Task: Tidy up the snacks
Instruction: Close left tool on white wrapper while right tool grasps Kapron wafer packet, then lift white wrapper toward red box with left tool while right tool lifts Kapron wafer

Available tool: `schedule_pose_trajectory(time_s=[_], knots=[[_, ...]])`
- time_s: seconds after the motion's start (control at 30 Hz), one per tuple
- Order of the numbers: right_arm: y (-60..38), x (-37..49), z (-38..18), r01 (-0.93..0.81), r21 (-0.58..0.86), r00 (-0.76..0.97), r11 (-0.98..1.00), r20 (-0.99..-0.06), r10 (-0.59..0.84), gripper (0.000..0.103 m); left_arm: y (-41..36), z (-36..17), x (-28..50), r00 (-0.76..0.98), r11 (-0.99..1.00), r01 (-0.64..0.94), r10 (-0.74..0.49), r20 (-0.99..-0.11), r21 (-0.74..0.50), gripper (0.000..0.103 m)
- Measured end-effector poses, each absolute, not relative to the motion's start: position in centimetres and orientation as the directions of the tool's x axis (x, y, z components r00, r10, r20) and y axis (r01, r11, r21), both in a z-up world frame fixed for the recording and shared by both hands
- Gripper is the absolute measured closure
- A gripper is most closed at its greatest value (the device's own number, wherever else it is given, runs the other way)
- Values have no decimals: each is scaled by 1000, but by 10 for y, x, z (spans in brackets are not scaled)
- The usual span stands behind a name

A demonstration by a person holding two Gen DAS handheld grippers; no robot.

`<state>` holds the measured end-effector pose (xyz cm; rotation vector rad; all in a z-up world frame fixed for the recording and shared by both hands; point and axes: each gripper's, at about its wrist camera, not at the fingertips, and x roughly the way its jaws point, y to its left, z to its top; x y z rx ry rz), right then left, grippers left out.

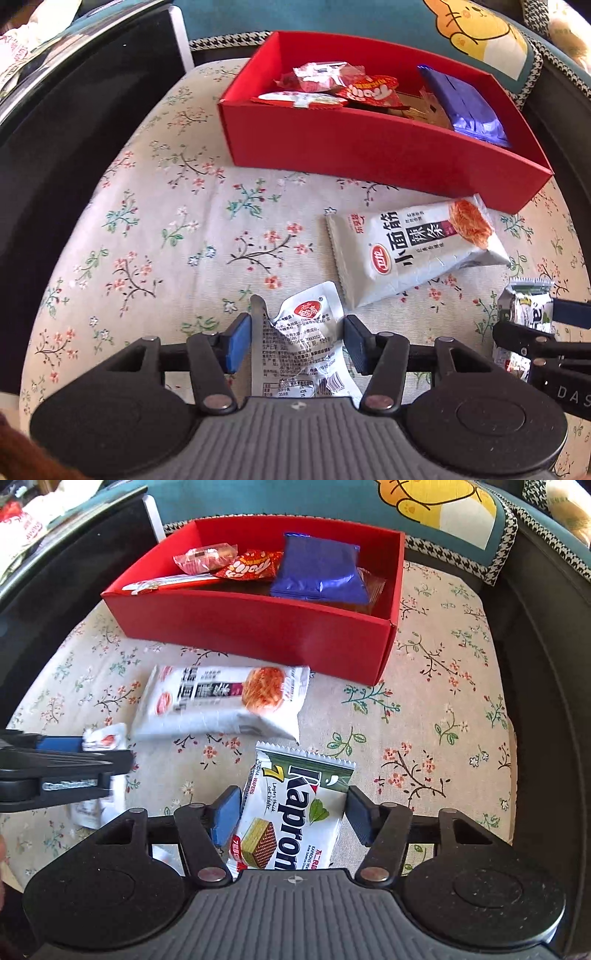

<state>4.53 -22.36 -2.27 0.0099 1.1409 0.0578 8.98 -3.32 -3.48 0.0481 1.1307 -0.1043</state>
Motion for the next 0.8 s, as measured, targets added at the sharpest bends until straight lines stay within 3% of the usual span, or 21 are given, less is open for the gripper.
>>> schedule_pose_trajectory(time_s=[0.3,0.4,0.63,0.8], knots=[[-221,48,-36,-36,28,387,999,-921,40,34,-32,-45,92,377,994,88,-87,-922,-58,7],[-218,49,-39,-33,21,383,999,-923,33,32,-33,-47,91,387,995,89,-67,-920,-35,2],[-217,48,-44,-30,77,408,997,-909,82,7,-36,-52,83,411,996,84,-24,-911,12,0],[-225,46,-45,9,152,424,988,-896,134,0,-19,-55,85,396,1000,8,-21,-918,-20,0]])
